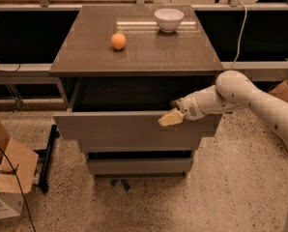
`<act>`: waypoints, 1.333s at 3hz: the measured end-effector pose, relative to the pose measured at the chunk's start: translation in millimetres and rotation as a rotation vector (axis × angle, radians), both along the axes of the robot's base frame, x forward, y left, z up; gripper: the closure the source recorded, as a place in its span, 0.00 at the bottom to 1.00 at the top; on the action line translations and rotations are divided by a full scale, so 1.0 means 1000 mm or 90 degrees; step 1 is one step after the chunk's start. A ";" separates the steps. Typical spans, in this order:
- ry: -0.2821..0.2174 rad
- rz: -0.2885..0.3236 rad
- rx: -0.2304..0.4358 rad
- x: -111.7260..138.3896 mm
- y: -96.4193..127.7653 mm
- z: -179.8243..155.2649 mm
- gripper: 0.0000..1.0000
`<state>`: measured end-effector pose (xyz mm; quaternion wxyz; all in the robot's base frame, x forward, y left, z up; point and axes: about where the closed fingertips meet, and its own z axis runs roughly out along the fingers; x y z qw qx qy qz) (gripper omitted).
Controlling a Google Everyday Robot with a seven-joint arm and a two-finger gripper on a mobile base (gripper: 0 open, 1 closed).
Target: Open top drawer
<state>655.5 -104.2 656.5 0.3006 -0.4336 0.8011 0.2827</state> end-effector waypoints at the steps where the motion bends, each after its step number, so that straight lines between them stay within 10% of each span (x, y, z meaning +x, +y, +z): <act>1: 0.000 0.000 0.000 0.000 0.000 0.000 0.81; 4: 0.008 -0.011 -0.022 -0.019 -0.005 0.006 0.11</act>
Offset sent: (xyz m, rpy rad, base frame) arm -0.0061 0.0041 0.0029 -0.1064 0.0302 0.0266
